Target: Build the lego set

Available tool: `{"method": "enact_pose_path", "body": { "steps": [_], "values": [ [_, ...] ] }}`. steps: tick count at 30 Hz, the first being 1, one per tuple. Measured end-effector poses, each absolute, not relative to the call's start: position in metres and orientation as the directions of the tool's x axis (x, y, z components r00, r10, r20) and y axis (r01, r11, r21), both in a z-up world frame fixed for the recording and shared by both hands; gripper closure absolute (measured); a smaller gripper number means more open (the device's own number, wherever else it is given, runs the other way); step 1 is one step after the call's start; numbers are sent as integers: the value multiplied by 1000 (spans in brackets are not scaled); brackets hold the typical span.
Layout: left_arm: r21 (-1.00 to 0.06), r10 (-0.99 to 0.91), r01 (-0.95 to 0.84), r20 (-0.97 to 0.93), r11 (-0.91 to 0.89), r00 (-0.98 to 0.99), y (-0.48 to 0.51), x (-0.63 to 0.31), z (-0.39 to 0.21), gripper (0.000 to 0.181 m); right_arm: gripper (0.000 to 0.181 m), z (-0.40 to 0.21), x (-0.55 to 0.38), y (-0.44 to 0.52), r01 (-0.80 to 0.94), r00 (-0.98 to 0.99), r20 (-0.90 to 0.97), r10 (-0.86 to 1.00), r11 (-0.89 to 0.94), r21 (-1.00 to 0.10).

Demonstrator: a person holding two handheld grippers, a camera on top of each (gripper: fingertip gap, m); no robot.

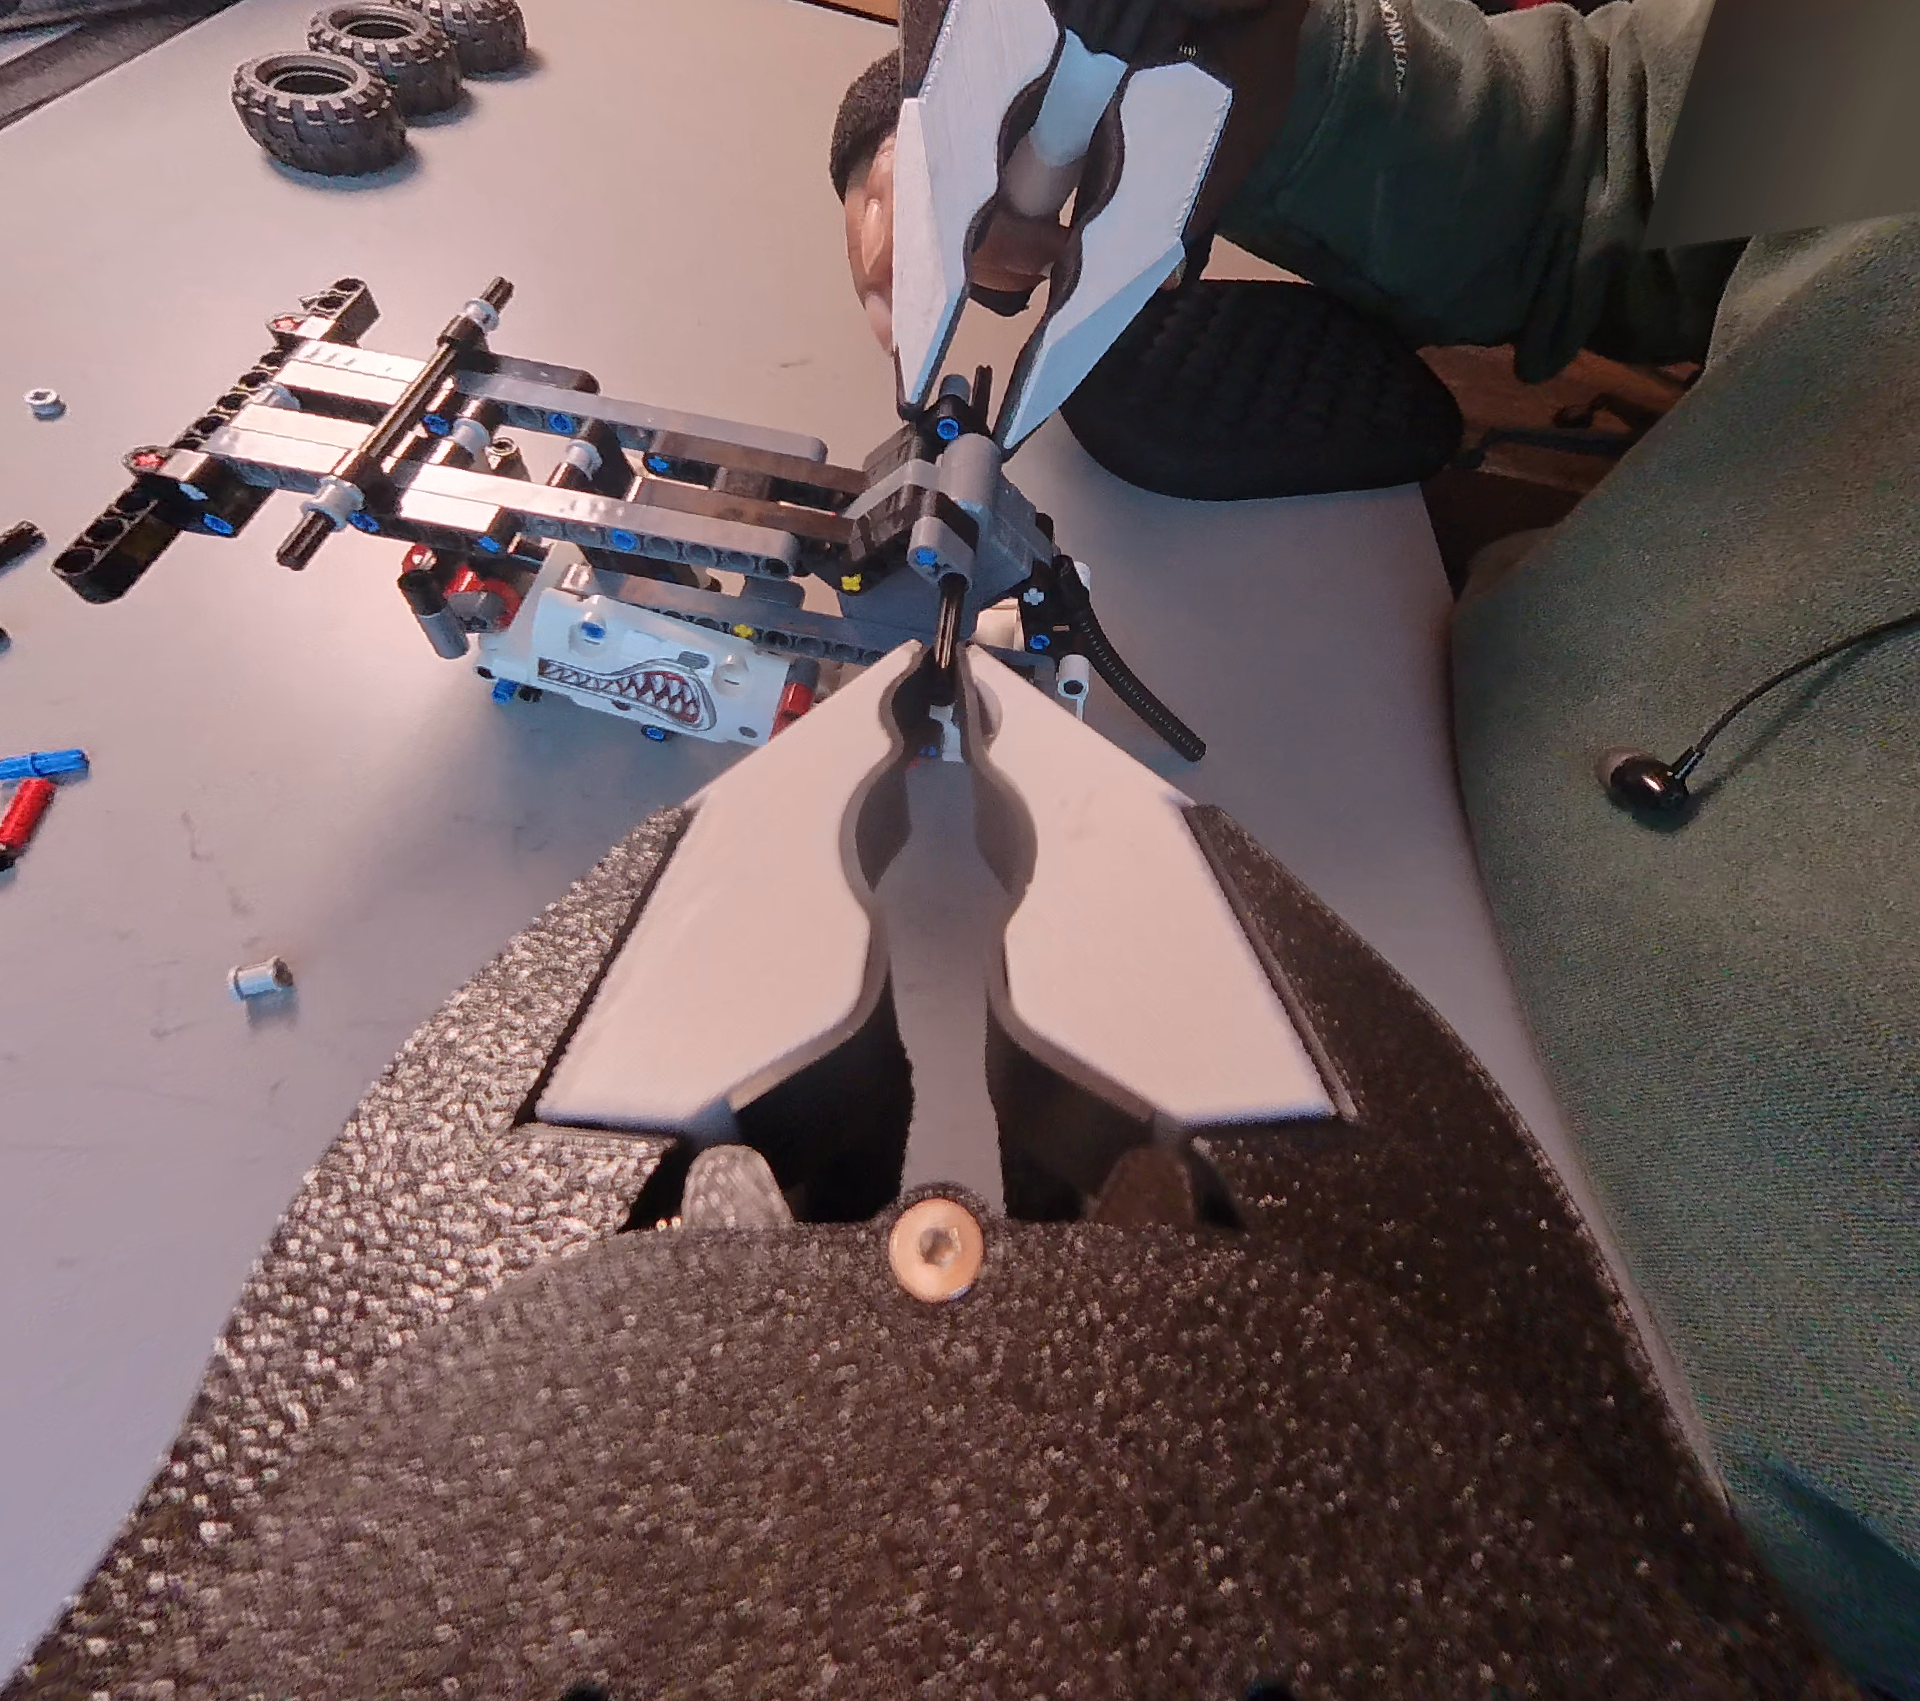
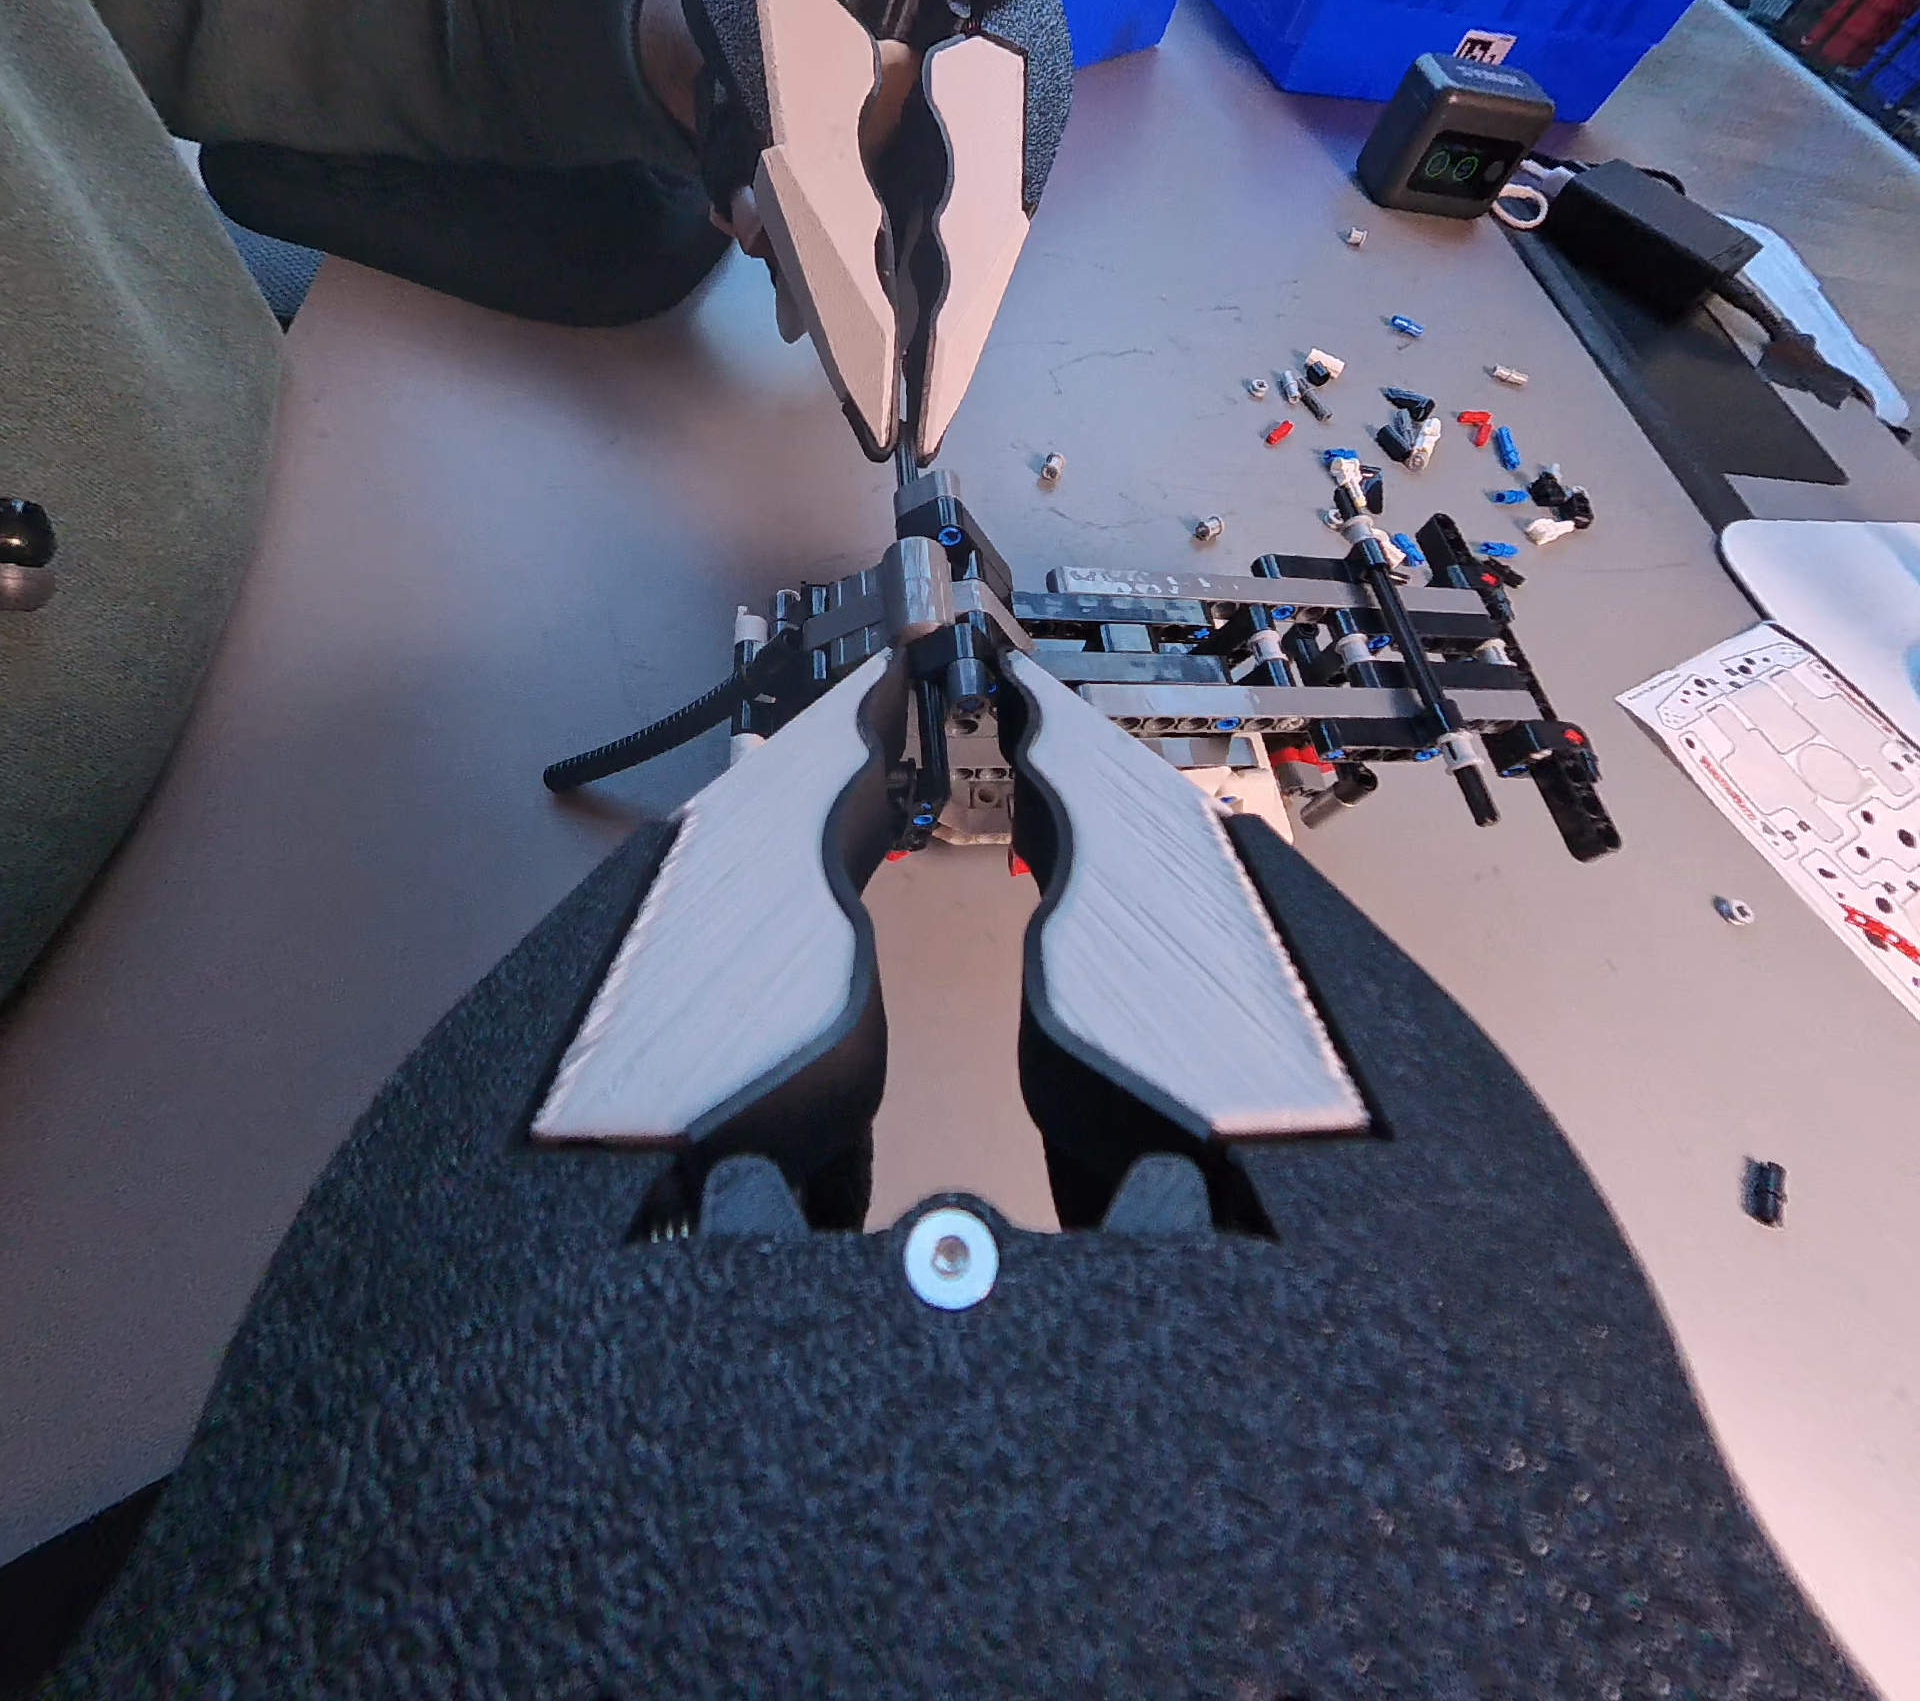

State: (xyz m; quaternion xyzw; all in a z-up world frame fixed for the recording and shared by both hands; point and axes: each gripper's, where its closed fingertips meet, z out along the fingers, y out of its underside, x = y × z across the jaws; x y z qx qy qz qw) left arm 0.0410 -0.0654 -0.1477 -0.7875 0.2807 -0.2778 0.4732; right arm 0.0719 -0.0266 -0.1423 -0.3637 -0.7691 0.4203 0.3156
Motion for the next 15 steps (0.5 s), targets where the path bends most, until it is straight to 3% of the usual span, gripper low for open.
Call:
{"method": "enact_pose_path", "body": {
  "steps": [15],
  "values": [
    [-901, -711, -184, 171, -393, 682, -67, 41, -148, 178, 166, -142, 73, -28, 287, -541, 185, 820, 386, -877]
  ]
}}
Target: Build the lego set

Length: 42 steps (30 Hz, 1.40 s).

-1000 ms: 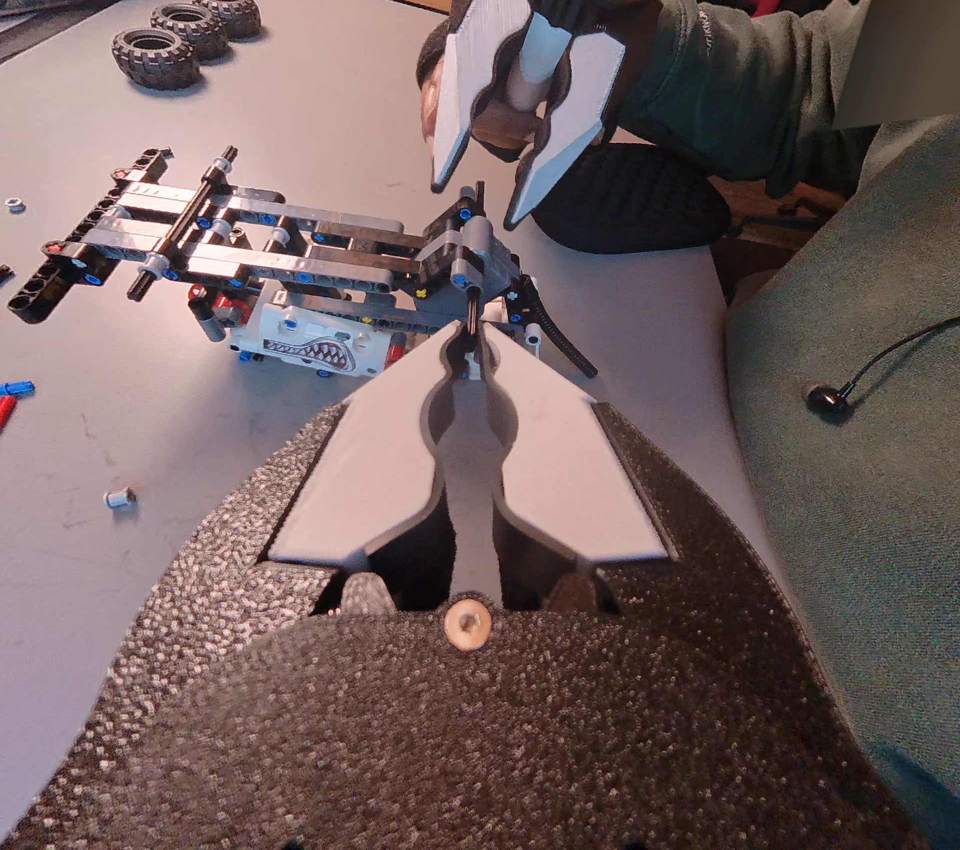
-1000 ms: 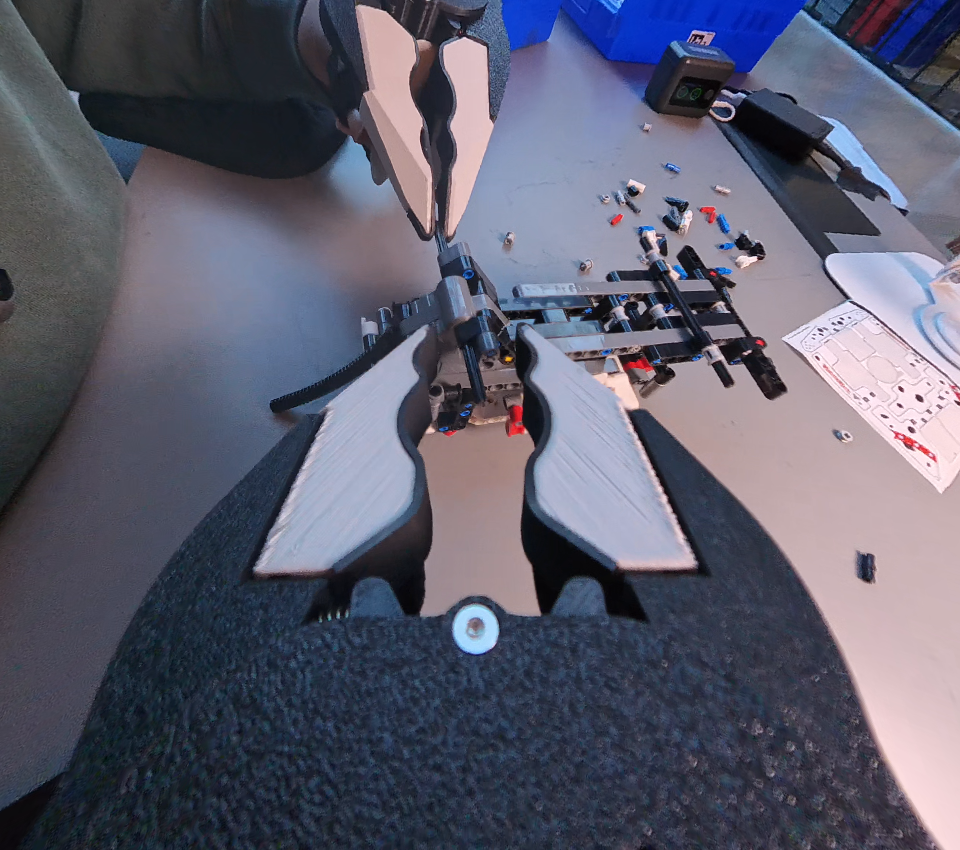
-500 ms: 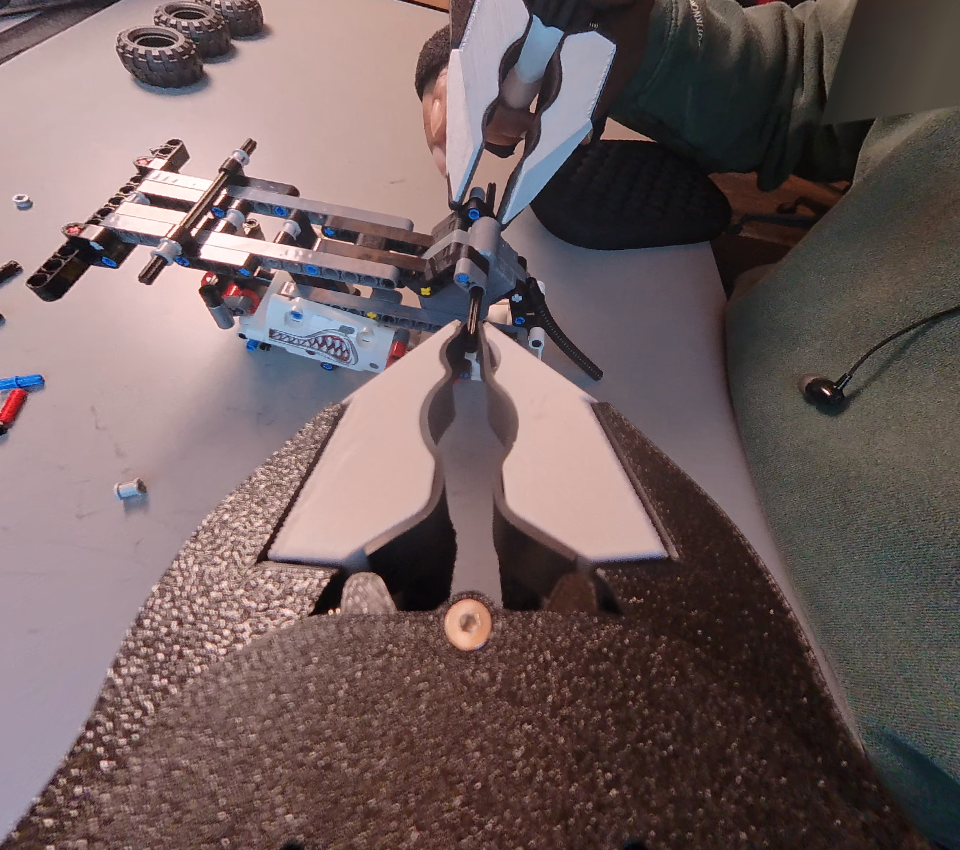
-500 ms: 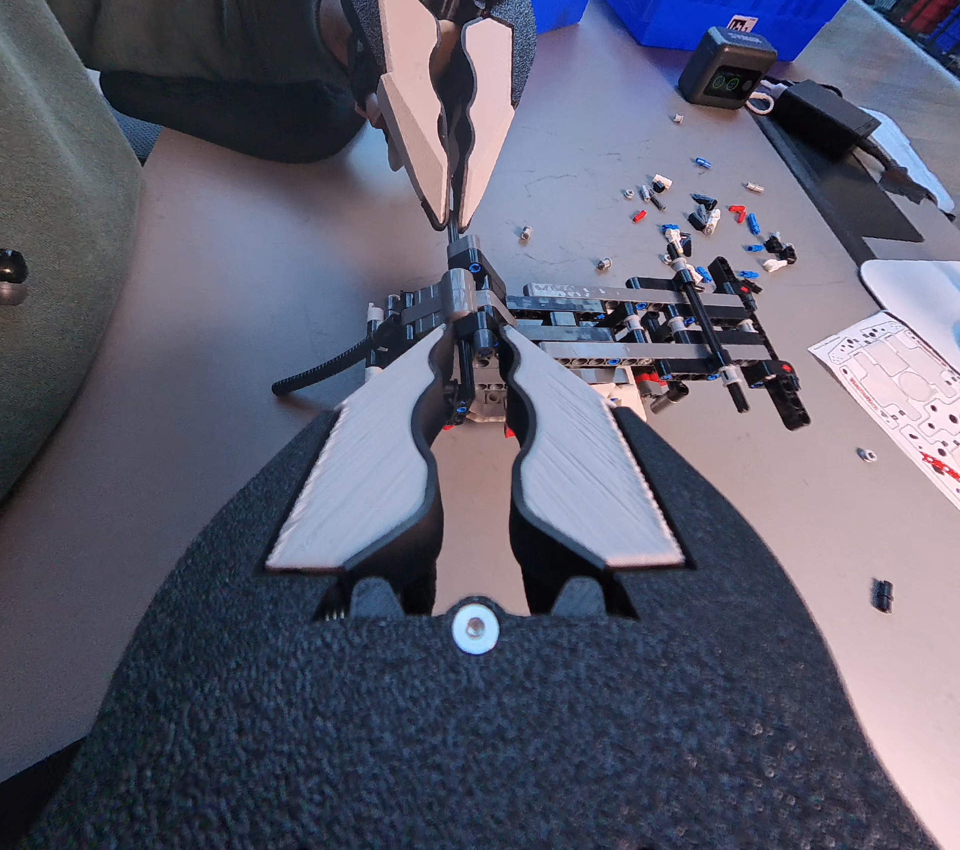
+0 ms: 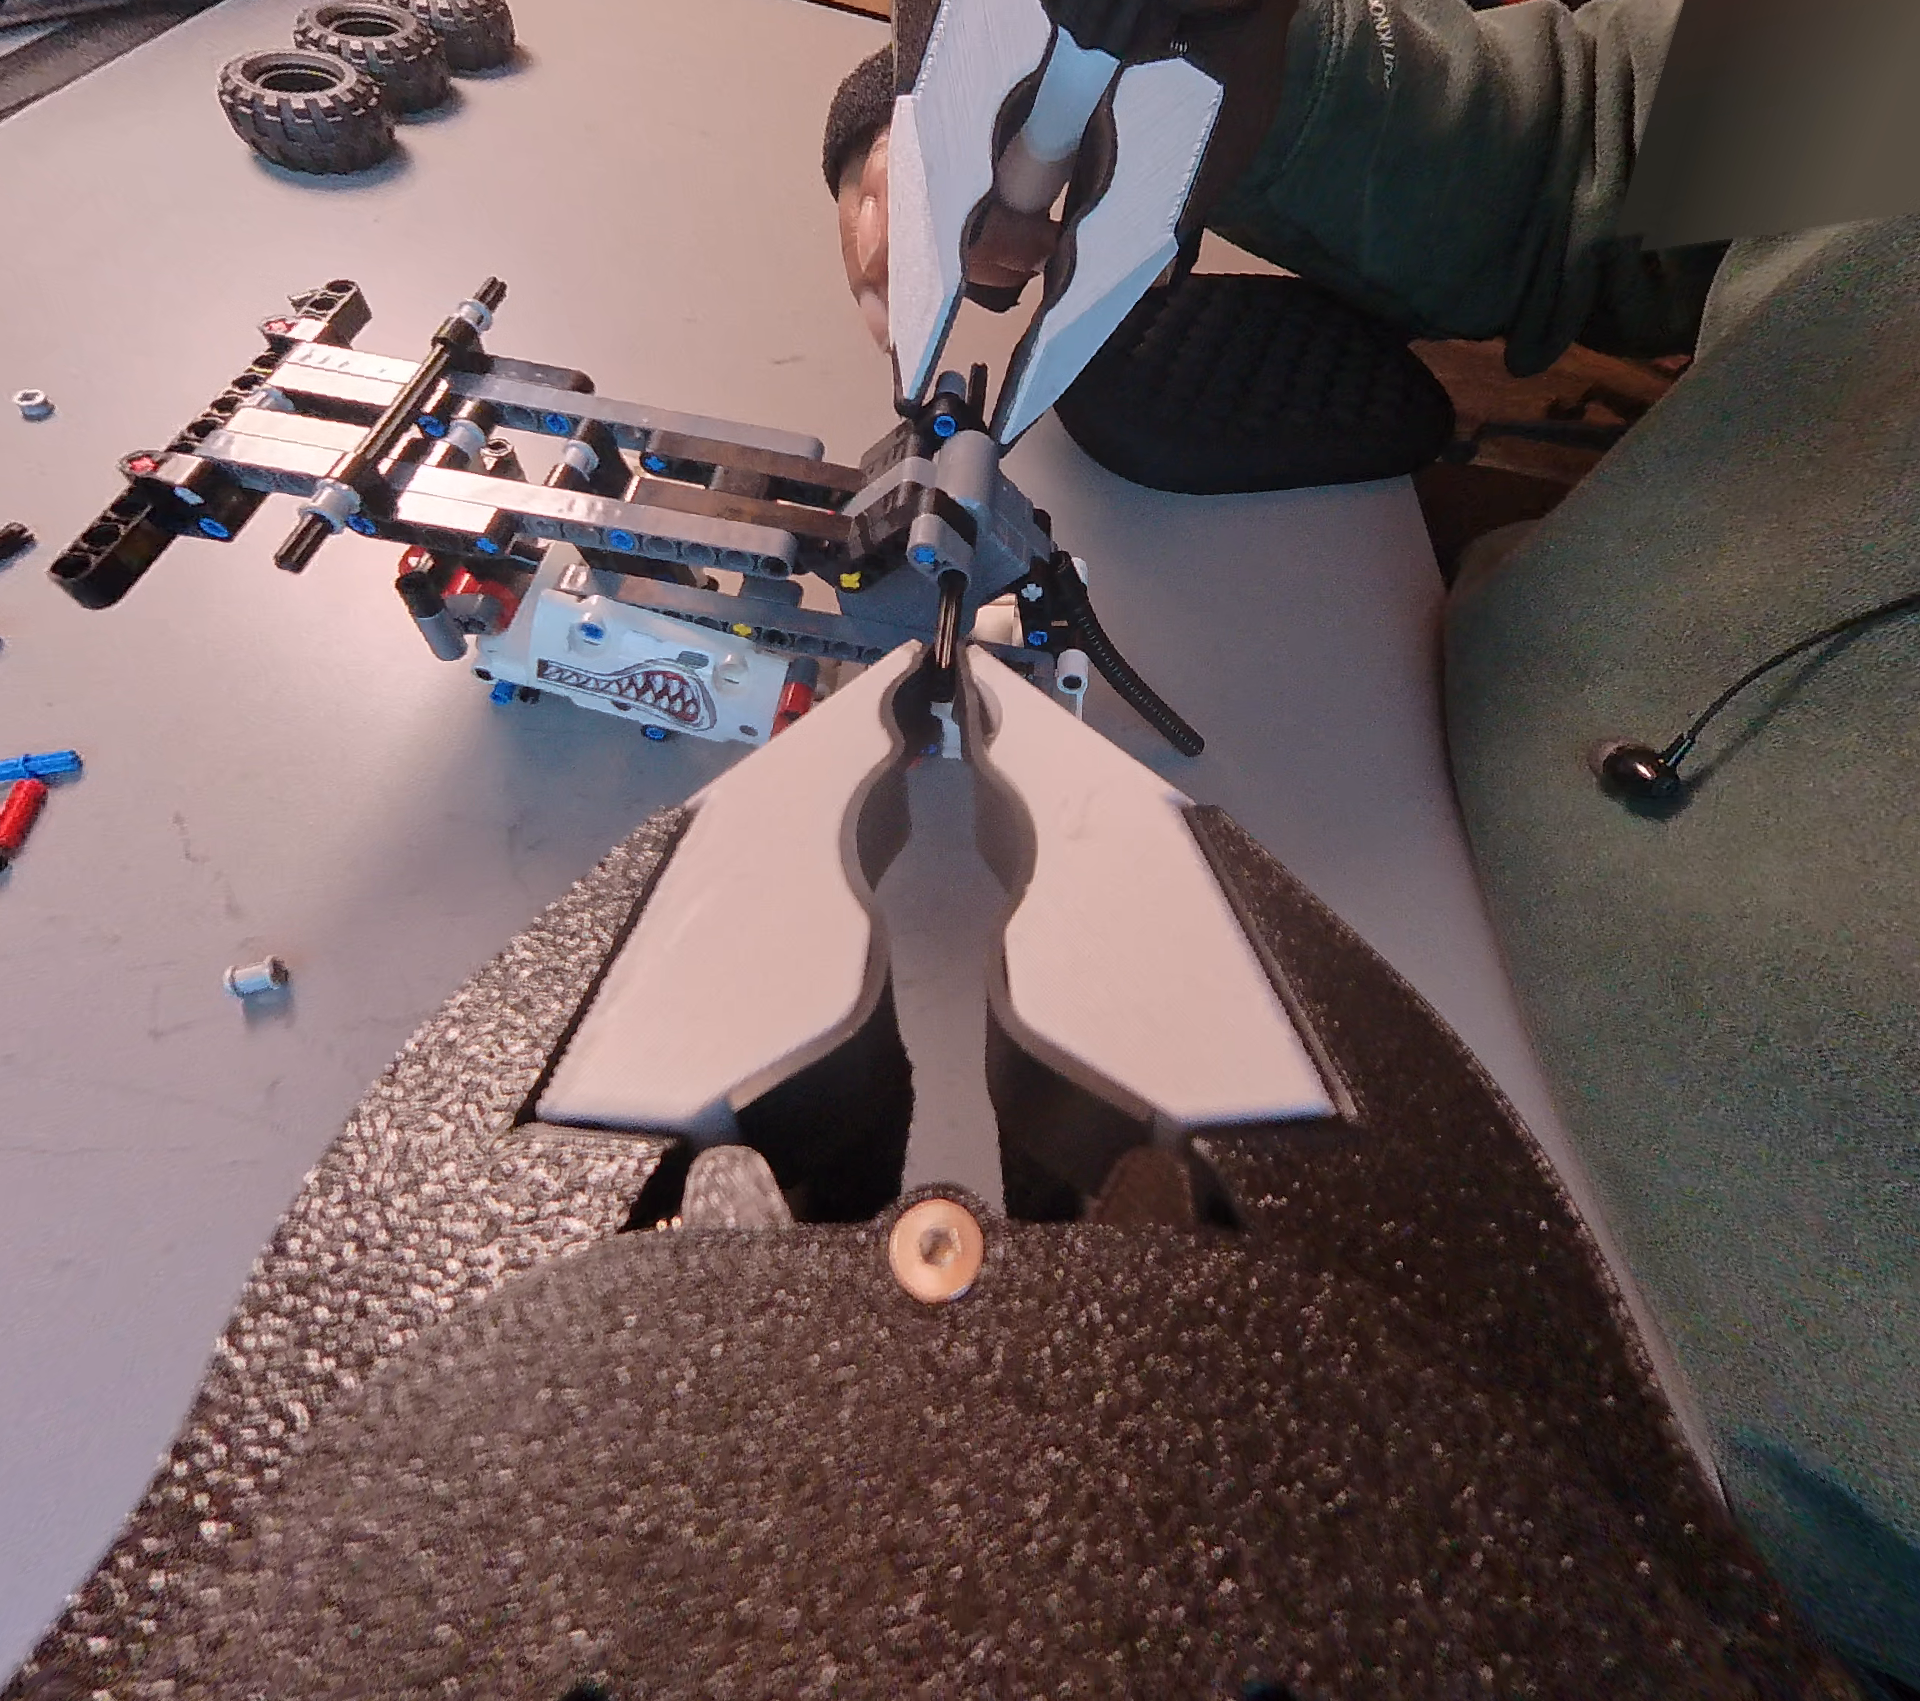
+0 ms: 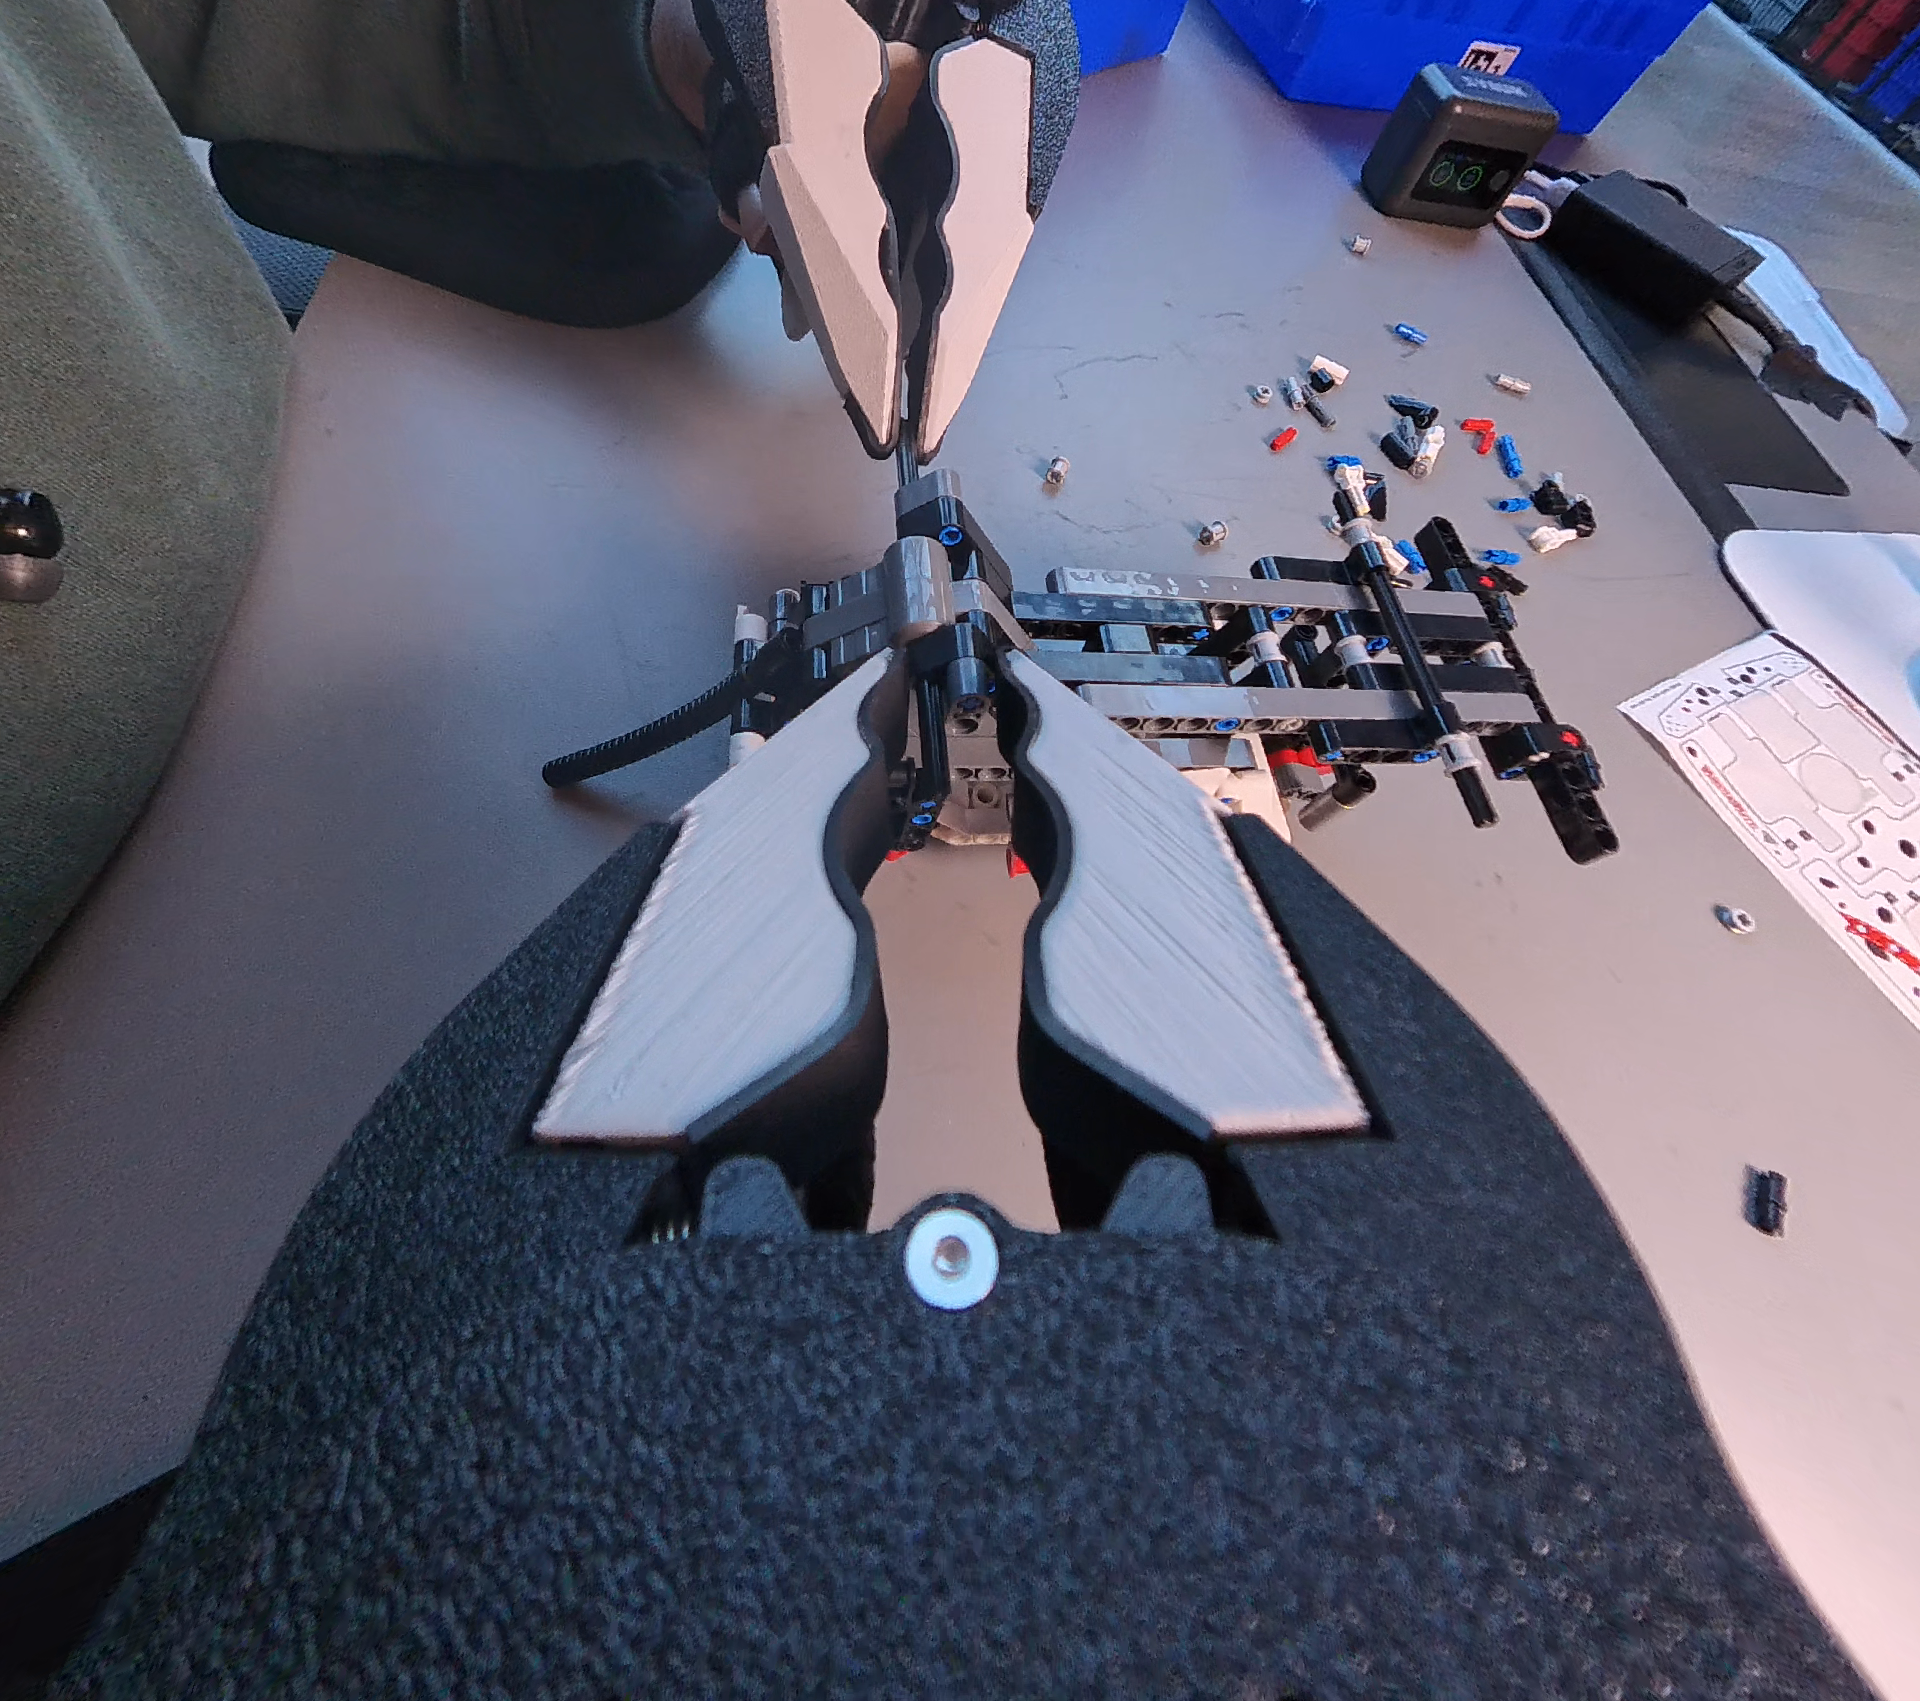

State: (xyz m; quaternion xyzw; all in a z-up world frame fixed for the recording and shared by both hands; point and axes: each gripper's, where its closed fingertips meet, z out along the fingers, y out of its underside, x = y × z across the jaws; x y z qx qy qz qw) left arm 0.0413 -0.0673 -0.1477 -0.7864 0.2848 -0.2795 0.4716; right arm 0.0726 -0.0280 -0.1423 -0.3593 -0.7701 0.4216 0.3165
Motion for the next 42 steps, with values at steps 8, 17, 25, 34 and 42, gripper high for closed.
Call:
{"method": "enact_pose_path", "body": {
  "steps": [8, 17, 25, 34, 42],
  "values": [
    [-902, -715, -182, 175, -393, 677, -68, 42, -148, 178, 166, -142, 73, -28, 285, -535, 187, 824, 385, -878],
    [-900, -723, -171, 195, -400, 662, -73, 44, -145, 152, 154, -141, 74, -29, 292, -531, 173, 830, 371, -882],
    [-897, -682, -153, 195, -415, 705, -79, 23, -149, 146, 151, -142, 94, -15, 315, -484, 151, 862, 332, -889],
    [-832, -510, -187, 129, -523, 851, -87, -33, -177, 149, 152, -150, 106, -5, 337, -426, 139, 894, 300, -892],
    [-768, -347, -185, 52, -613, 936, -83, -78, -209, 154, 161, -148, 97, -5, 294, -413, 159, 897, 296, -909]
  ]
}}
